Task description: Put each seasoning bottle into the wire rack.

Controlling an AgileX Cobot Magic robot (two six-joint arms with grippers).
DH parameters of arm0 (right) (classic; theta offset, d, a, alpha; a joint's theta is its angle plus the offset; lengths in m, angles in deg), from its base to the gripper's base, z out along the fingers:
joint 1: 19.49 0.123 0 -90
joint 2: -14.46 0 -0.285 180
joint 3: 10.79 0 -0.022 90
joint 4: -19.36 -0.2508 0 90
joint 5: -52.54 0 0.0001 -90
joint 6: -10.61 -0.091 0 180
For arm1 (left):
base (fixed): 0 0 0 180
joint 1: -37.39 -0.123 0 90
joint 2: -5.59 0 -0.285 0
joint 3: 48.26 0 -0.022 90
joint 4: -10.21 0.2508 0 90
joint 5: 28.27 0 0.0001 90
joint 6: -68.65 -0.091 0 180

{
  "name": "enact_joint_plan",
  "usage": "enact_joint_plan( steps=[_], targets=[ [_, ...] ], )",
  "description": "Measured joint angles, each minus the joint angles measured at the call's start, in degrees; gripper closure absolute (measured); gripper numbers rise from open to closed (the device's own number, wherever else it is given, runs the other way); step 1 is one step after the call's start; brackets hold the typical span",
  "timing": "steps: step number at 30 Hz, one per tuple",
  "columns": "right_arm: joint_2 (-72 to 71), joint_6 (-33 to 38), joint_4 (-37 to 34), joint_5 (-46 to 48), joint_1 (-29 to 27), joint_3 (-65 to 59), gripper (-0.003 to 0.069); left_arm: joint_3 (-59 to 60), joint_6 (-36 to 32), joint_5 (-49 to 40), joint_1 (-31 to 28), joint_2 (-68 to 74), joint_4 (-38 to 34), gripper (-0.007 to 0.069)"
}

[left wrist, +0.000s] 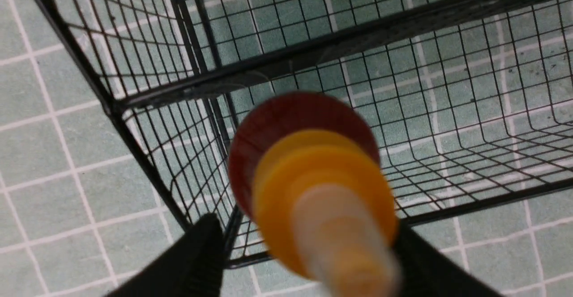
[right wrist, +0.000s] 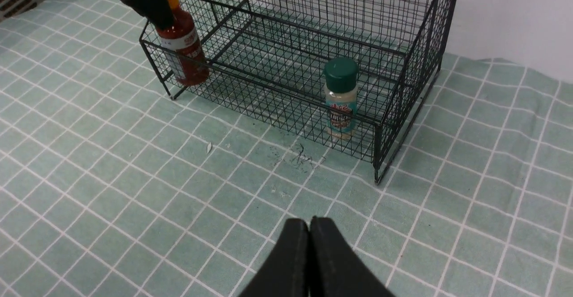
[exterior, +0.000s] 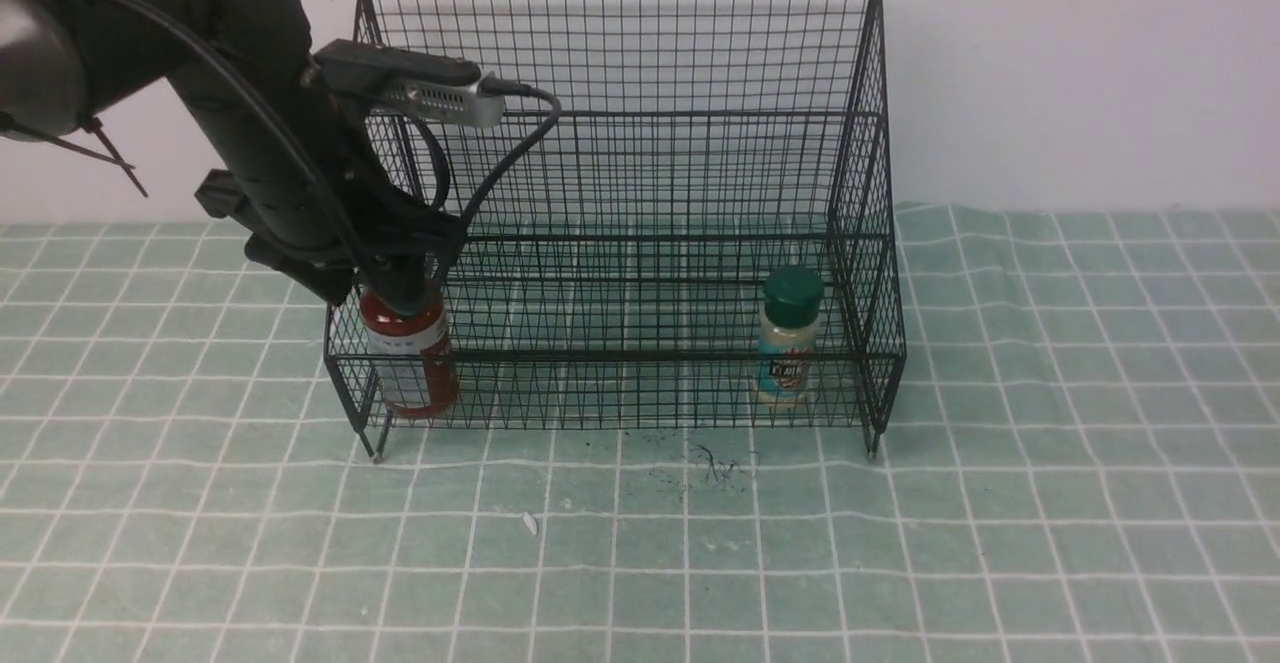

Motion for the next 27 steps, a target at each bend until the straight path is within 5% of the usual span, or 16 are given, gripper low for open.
enact_joint_plan(
  steps=[5,10,14,21,27],
  targets=[
    [-4.34,-4.97,5.23,-10.98,0.0,-4.64,0.0673,-2.54,0.5,-3.62,0.0,-1.4,2.06,0.0232],
    [-15.15,-19.2,18.88,-27.27,0.0,-16.53,0.0673,-4.01,0.9,-4.63,0.0,-8.78,3.47,0.0489],
    [-21.92,-31.25,33.74,-38.74,0.0,-24.72,0.0673,-3.36,0.97,-4.95,0.0,-16.72,3.17,0.0613],
    [-26.34,-51.35,51.64,-47.58,0.0,-29.48,0.0673,12.12,1.03,6.36,0.0,-41.58,0.81,0.0631],
    [-26.37,-56.29,59.07,-48.45,0.0,-29.73,0.0673,34.76,2.96,23.24,0.0,-64.4,0.33,0.0631]
  ],
)
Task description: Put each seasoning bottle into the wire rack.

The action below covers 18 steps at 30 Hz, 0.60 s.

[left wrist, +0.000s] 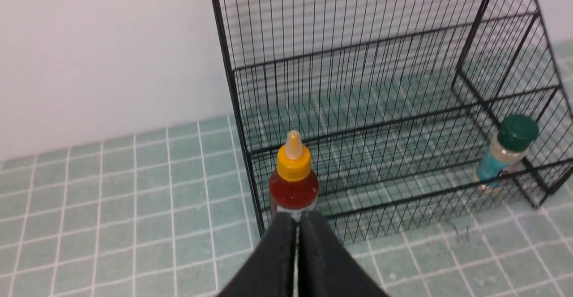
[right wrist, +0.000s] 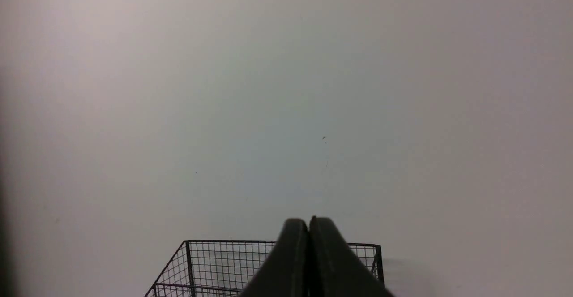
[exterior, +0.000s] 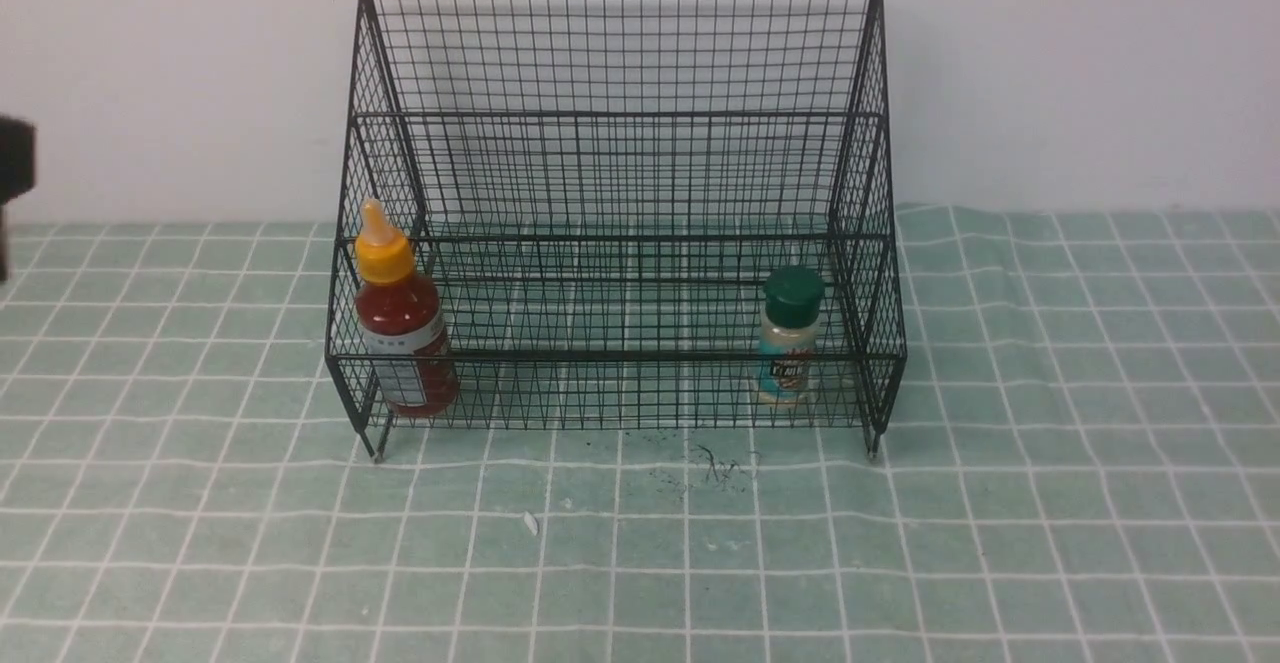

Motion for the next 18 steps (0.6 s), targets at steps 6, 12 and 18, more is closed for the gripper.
enact_joint_plan(
  steps=[6,12,18],
  targets=[
    [0.0,-0.27,4.86,-0.41,0.0,0.0,0.0673,20.83,1.43,14.05,0.0,-15.41,-0.89,0.0631],
    [0.0,-0.27,8.57,-0.84,0.0,0.0,0.0673,28.95,1.54,17.89,0.0,-21.45,-1.0,0.0631],
    [0.0,-0.28,10.18,-1.07,0.0,0.0,0.0673,29.88,1.54,17.95,0.0,-22.21,-1.0,0.0631]
  ],
)
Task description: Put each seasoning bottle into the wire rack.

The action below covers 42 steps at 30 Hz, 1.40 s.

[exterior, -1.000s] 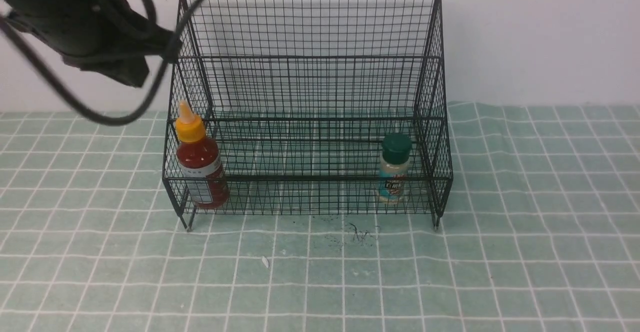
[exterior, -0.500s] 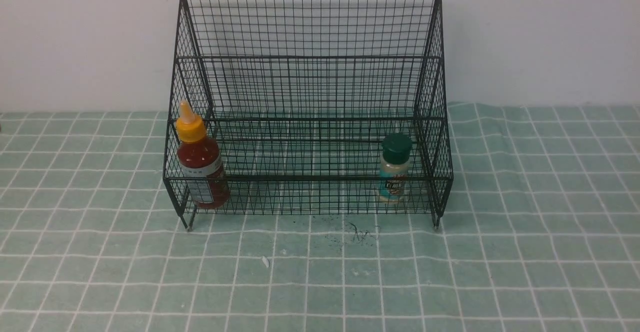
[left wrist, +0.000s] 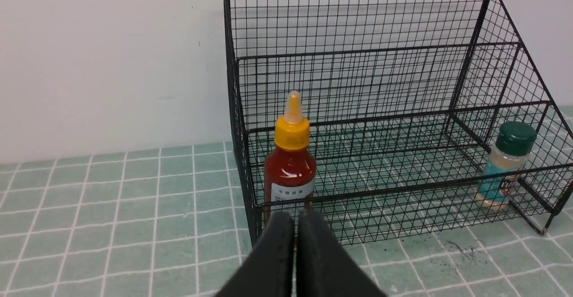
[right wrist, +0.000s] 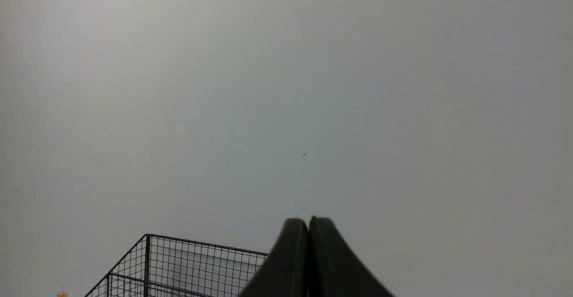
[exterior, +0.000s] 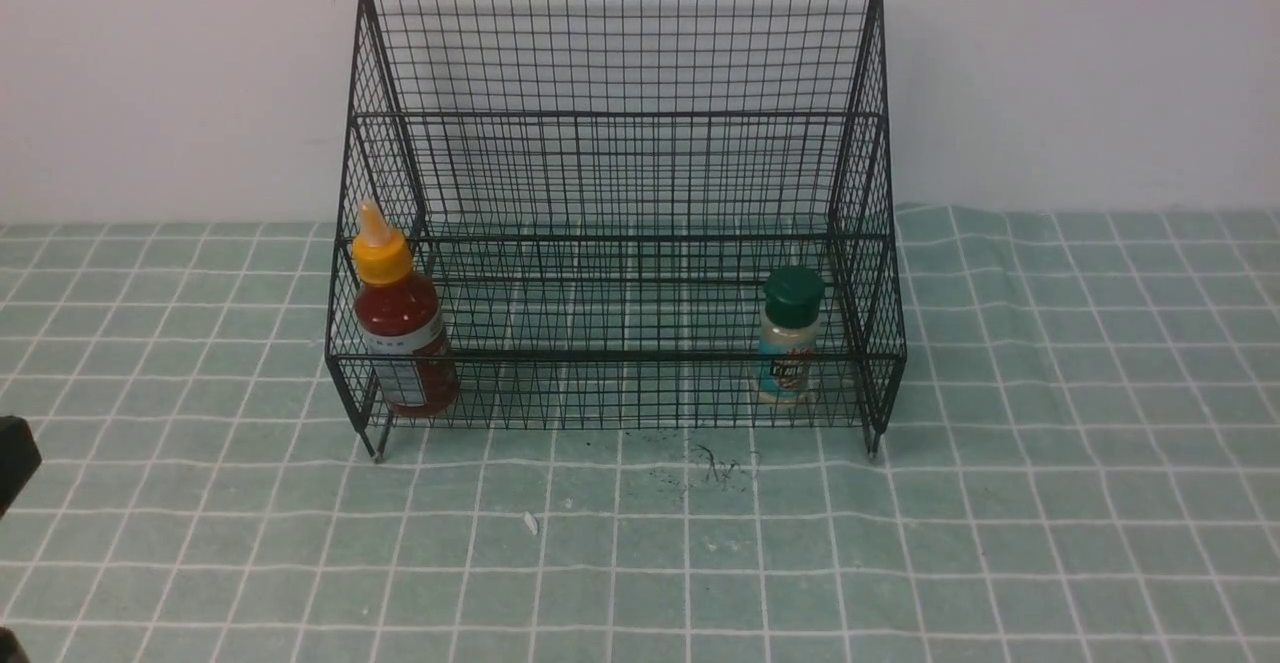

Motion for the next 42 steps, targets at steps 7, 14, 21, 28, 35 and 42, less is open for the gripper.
enact_joint_plan(
  steps=[7,14,21,28,35,42],
  targets=[
    [0.0,0.0,0.25,-0.17,0.0,0.0,0.0673,0.0,0.0,0.0,0.0,0.0,0.68,0.0631],
    [0.0,0.0,0.61,-0.33,0.0,0.0,0.0673,7.11,-0.6,2.58,-2.67,-5.58,1.99,0.0631],
    [0.0,-0.77,0.61,-0.33,0.0,0.0,0.0673,25.53,-4.44,5.37,-10.93,-17.66,2.37,0.0631],
    [0.0,-0.96,0.61,-0.37,0.0,0.0,0.0673,27.9,-4.97,2.89,-11.46,-18.01,2.37,0.0631],
    [0.0,-1.04,0.61,-0.37,0.0,0.0,0.0673,27.9,-4.97,2.88,-11.47,-18.01,2.37,0.0631],
    [0.0,-1.04,0.61,-0.37,0.0,0.0,0.0673,27.9,-4.97,2.88,-11.47,-18.01,2.37,0.0631]
  ],
)
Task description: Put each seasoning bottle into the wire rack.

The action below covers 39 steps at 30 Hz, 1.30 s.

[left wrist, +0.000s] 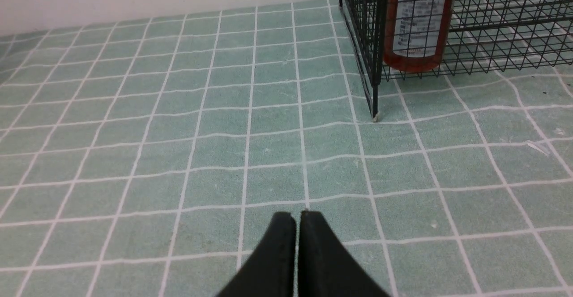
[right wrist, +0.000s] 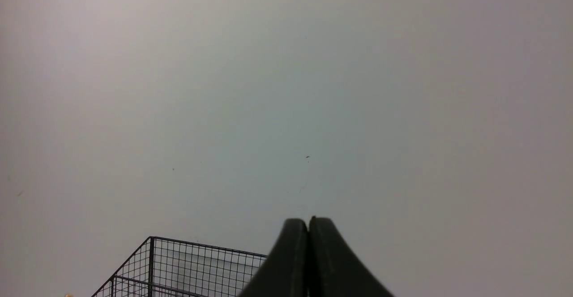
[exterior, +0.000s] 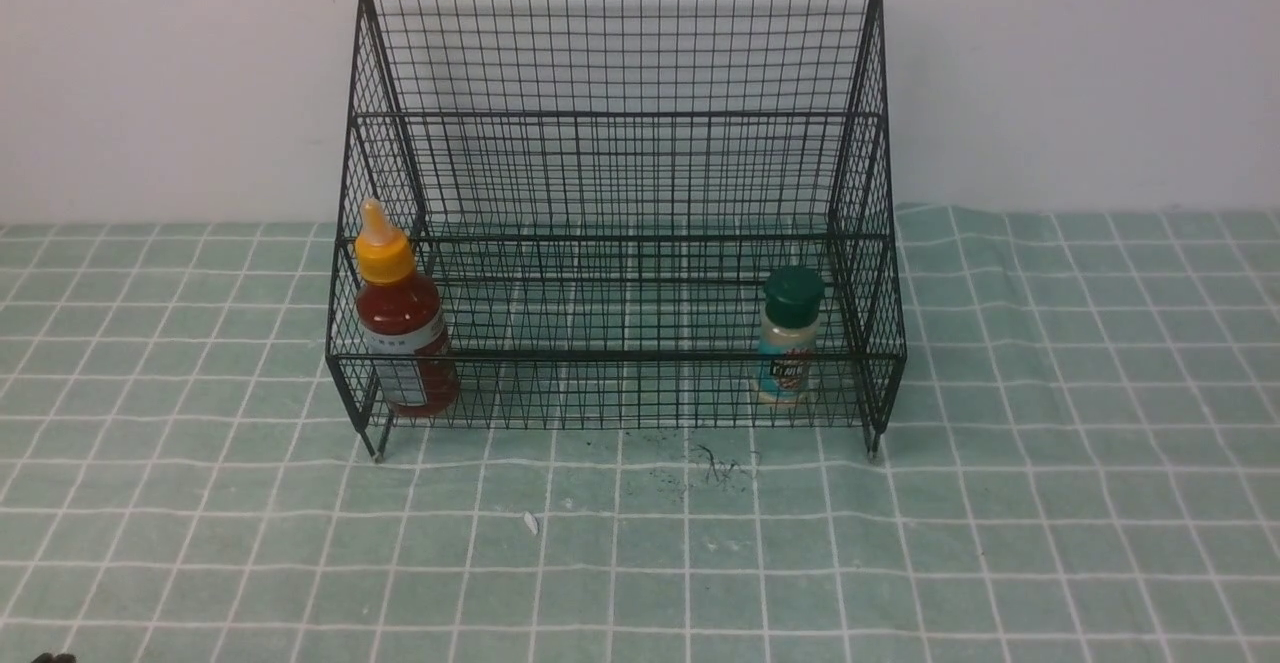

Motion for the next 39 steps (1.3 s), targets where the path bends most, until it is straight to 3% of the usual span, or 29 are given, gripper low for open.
enact_joint_plan(
  steps=[12,15,19,25,27,30,35,39],
  targets=[
    [0.0,0.0,0.03,0.0,0.0,0.0,0.0673,0.0,0.0,-0.05,0.0,0.0,0.0,0.0631],
    [0.0,1.57,-4.56,0.0,0.0,0.0,0.0673,0.0,0.0,-0.05,0.0,0.0,0.0,0.0631],
    [0.25,14.66,-20.84,-0.12,0.0,0.0,0.0673,0.0,0.0,-0.05,0.0,0.0,0.0,0.0631],
    [1.38,52.27,-54.44,-0.19,0.0,-0.11,0.0673,0.0,0.0,-0.05,0.0,0.0,0.0,0.0631],
    [1.38,59.29,-60.85,-0.19,0.0,-0.11,0.0673,0.0,0.0,-0.05,0.0,0.0,0.0,0.0631],
    [1.38,65.62,-67.1,-0.19,0.0,-0.11,0.0673,0.0,0.0,-0.05,0.0,0.0,0.0,0.0631],
    [1.21,67.55,-68.32,0.07,-0.18,-0.75,0.0673,0.0,0.0,-0.05,0.0,0.0,0.0,0.0631],
    [-0.69,67.58,-68.58,0.07,-7.88,-5.7,0.0673,0.0,0.0,-0.05,0.0,0.0,0.0,0.0631]
  ],
)
